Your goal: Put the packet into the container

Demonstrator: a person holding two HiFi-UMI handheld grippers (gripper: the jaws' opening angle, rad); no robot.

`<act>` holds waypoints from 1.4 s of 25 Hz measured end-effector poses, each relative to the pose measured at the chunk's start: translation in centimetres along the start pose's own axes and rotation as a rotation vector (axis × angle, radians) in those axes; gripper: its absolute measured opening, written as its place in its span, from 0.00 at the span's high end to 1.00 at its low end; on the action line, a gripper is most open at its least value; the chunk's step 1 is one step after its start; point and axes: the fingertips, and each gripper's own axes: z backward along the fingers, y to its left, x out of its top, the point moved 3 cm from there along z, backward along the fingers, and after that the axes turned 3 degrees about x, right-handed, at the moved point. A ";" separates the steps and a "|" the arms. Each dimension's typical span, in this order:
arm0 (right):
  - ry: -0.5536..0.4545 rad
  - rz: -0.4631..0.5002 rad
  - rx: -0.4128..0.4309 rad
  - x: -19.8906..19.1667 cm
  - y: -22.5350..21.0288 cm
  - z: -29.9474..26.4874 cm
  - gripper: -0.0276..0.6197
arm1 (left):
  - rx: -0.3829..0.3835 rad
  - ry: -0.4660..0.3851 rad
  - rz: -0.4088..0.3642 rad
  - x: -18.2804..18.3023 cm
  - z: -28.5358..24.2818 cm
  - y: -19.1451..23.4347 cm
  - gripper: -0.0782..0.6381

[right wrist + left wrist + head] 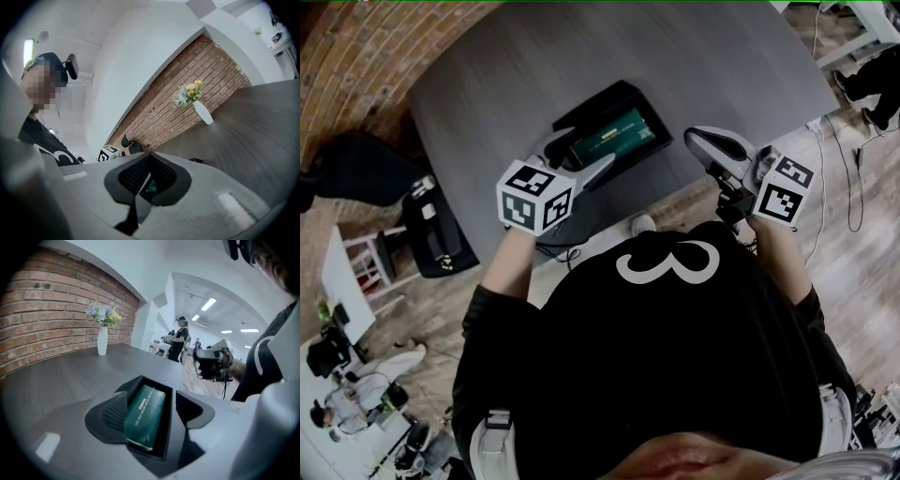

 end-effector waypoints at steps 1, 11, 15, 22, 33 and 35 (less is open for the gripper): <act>-0.002 0.003 0.010 0.2 0.2 -0.2 0.95 | 0.001 -0.030 0.032 0.5 0.6 -0.4 0.43; 0.034 0.102 0.090 1.1 3.0 -3.1 0.95 | -0.015 -0.314 0.288 2.9 5.0 -3.4 0.72; 0.053 0.125 0.103 0.7 4.0 -4.1 0.95 | -0.008 -0.391 0.320 3.7 6.4 -4.5 0.87; 0.072 0.119 0.127 -0.7 5.1 -5.1 0.96 | -0.015 -0.405 0.292 3.4 7.4 -5.9 0.87; 0.055 0.116 0.139 -0.7 5.9 -5.3 0.95 | 0.003 -0.398 0.270 3.4 7.6 -5.8 0.87; 0.050 0.119 0.140 -0.7 6.1 -5.4 0.96 | 0.002 -0.399 0.265 3.4 7.7 -5.9 0.87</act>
